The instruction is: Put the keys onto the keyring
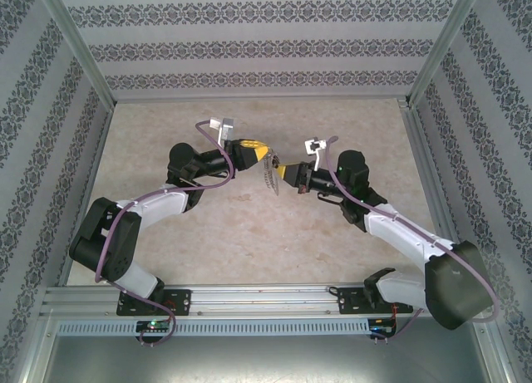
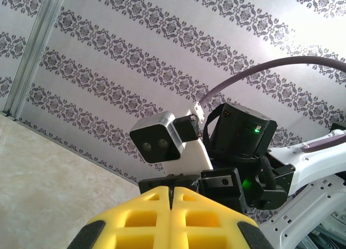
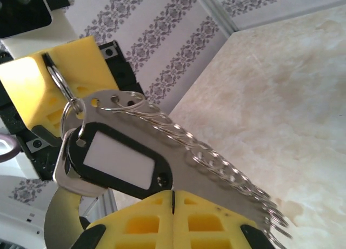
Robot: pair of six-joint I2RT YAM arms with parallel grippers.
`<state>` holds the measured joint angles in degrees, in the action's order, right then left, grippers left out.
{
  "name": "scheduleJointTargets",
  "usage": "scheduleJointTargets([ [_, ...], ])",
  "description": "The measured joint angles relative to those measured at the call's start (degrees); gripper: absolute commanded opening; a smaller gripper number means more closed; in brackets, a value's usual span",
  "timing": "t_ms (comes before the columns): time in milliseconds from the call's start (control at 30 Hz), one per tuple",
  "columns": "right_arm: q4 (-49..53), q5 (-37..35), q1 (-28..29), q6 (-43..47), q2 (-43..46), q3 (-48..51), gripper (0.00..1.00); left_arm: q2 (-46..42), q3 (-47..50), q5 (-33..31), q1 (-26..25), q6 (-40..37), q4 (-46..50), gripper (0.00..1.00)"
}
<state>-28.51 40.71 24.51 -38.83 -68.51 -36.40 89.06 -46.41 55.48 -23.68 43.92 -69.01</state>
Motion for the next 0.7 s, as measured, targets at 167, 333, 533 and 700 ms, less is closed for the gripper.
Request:
scheduleJointTargets([
  [167,0.92,-2.19,-1.95,-0.31,4.90,0.35,0.39,0.00,0.00,0.00,0.00,0.00,0.00,0.00],
  [333,0.85,-2.43,-2.25,-0.37,6.86,-1.18,0.44,0.07,-0.02,0.02,-0.39,0.00,0.00,0.00],
  [533,-0.61,-1.92,-1.86,-0.72,3.23,-4.15,0.40,0.33,-0.11,0.17,-0.76,0.02,0.00,0.00],
  [700,-1.79,-1.31,-0.46,-1.57,0.59,-5.25,0.32,0.33,-0.11,0.20,-0.76,0.04,-0.02,0.00],
])
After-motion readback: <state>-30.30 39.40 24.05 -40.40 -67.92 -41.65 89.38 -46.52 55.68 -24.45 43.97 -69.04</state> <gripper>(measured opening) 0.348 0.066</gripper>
